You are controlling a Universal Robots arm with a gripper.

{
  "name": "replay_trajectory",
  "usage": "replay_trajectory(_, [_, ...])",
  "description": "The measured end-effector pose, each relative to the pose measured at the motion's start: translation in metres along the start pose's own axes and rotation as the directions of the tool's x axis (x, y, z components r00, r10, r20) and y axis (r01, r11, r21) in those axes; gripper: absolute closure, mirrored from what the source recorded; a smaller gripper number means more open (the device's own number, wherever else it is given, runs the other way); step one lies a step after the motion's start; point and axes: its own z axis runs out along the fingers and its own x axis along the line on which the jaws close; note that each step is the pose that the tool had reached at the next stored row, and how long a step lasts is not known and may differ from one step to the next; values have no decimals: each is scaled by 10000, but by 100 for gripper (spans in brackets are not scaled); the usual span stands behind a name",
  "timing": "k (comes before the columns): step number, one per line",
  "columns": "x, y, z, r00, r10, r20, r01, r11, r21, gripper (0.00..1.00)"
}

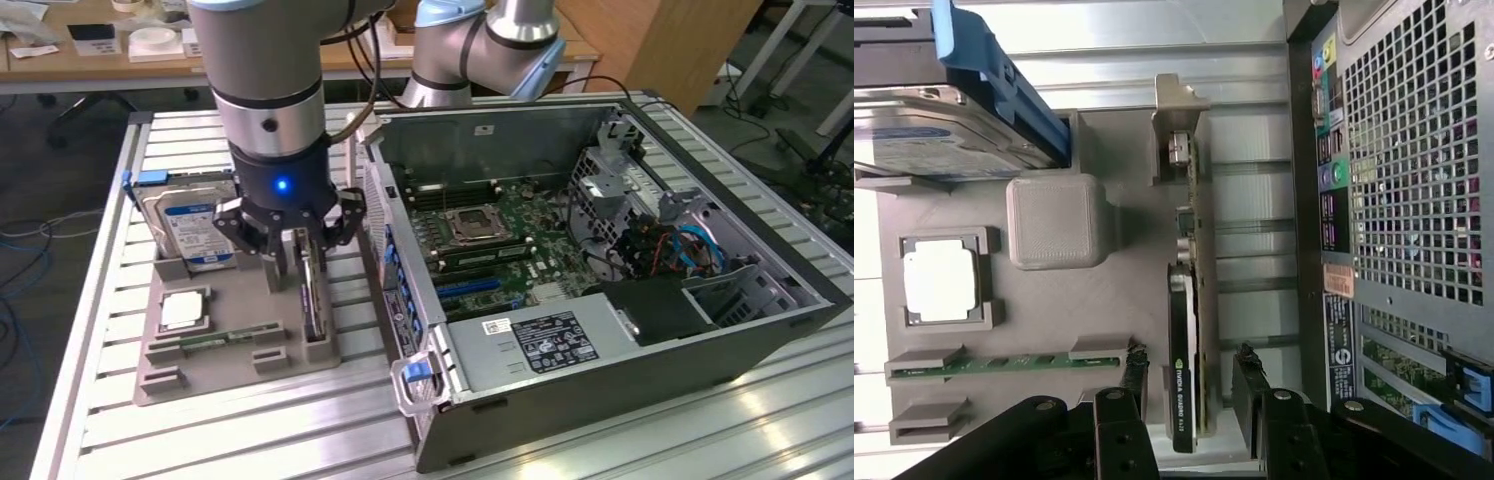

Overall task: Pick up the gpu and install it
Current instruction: 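Pick up the gpu and move the gpu toward the slot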

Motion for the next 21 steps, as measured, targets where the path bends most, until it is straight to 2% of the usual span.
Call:
replay_trajectory(13, [2,-3,185,10000,-1,1,1,10000,-4,53])
replay_trajectory(21, [9,52,264,10000,3,-1,-3,10000,-6,53])
